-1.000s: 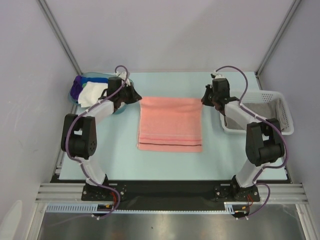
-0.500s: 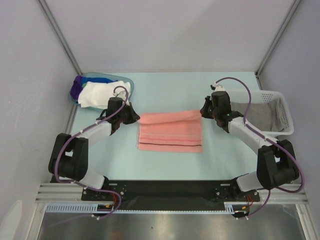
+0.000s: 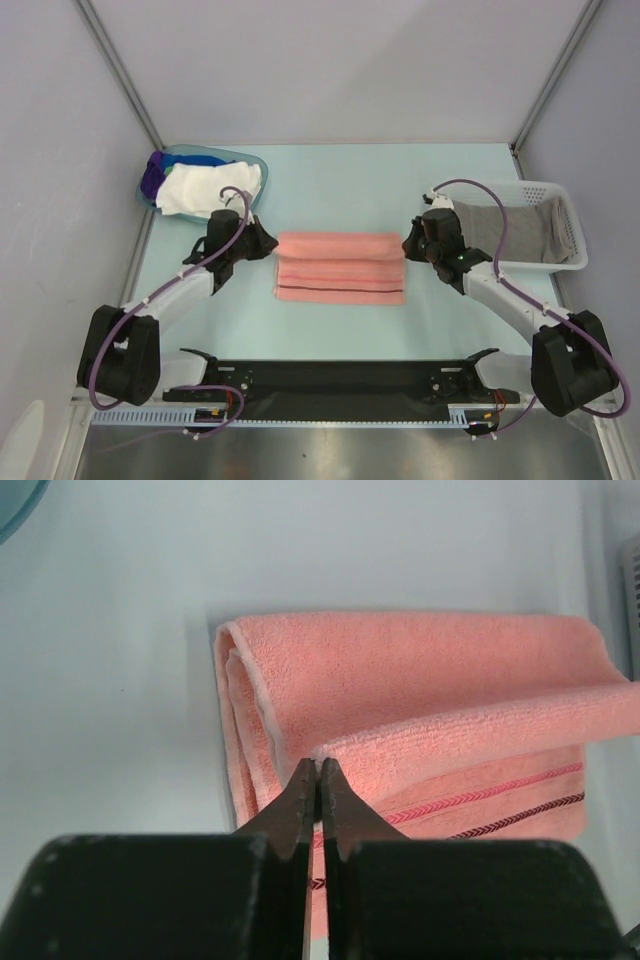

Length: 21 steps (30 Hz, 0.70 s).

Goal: Fold and stack the towels
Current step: Fold the towel

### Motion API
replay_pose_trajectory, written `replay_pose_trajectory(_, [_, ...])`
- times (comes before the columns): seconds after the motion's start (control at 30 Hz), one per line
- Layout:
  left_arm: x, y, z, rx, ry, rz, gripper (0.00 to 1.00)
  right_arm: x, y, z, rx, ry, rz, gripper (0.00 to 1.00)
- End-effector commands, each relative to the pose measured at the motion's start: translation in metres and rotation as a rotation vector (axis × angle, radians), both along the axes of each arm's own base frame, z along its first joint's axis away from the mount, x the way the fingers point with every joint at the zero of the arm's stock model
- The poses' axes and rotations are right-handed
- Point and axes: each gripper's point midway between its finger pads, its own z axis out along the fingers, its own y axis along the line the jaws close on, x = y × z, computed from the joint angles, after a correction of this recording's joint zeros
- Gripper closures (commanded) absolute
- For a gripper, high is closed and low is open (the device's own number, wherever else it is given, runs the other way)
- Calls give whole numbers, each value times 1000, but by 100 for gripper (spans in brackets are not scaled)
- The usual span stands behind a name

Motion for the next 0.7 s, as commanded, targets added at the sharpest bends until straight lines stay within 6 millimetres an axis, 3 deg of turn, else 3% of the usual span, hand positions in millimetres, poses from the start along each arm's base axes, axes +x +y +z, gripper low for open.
replay_pose_trajectory(0.0, [-3,-4,8,-11,-48,-15,93,-8,-1,3,16,-28,-29,94])
replay_pose_trajectory(0.03, [-7,-6,4,-12,-43,-23,87,-11,-1,4,19,-34,-30,89])
replay_pose_trajectory(0.07, [-10,-6,6,-14,-50,-23,72,-15,-1,2,21,-27,-28,74])
replay_pose_trajectory(0.13, [-19,-4,0,-15,-39,-14,67,-20,-3,0,17,-18,-34,62])
replay_pose_trajectory(0.17, [-20,1,6,-11,-60,12,62,-23,-5,4,20,-21,-38,54])
replay_pose_trajectory(0.27, [-25,15,10,4,-61,87,59,-27,-11,9,18,-17,-71,44])
replay_pose_trajectory(0.4, [-29,21,17,-23,-47,151,57,-27,-13,4,11,35,-106,44])
replay_pose_trajectory(0.67, [-40,15,-27,-6,109,138,60,-34,-7,-35,19,131,-120,45])
